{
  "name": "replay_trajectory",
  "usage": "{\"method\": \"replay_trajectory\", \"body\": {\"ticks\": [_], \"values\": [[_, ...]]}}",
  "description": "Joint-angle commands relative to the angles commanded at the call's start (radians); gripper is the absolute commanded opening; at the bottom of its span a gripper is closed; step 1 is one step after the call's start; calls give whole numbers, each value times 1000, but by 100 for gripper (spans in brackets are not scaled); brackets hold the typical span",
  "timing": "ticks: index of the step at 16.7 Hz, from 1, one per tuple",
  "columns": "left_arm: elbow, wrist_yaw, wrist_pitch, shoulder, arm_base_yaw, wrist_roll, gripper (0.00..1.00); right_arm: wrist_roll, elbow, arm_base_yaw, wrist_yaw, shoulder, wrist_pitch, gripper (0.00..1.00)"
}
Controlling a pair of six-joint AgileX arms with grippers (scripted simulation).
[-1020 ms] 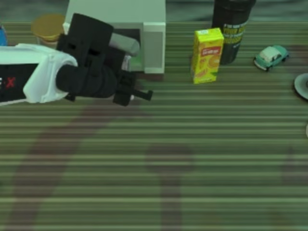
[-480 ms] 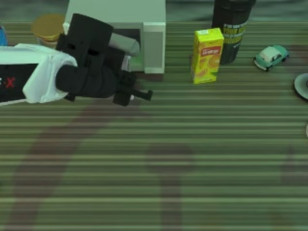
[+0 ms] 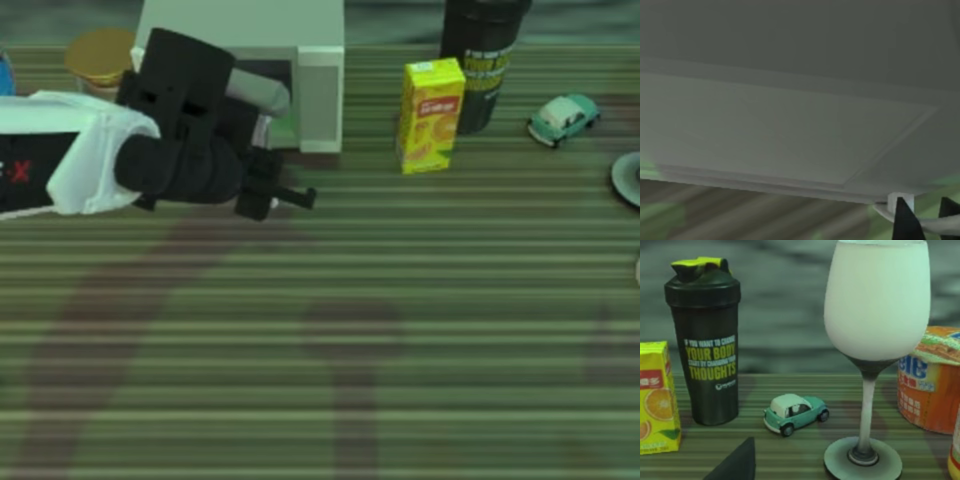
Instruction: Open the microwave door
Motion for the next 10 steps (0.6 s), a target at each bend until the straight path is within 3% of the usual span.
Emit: {"method": "replay_trajectory", "body": {"ticks": [10], "values": [[-36,62,1,-30,30,73,0,0,0,0,0,0,0,100]]}}
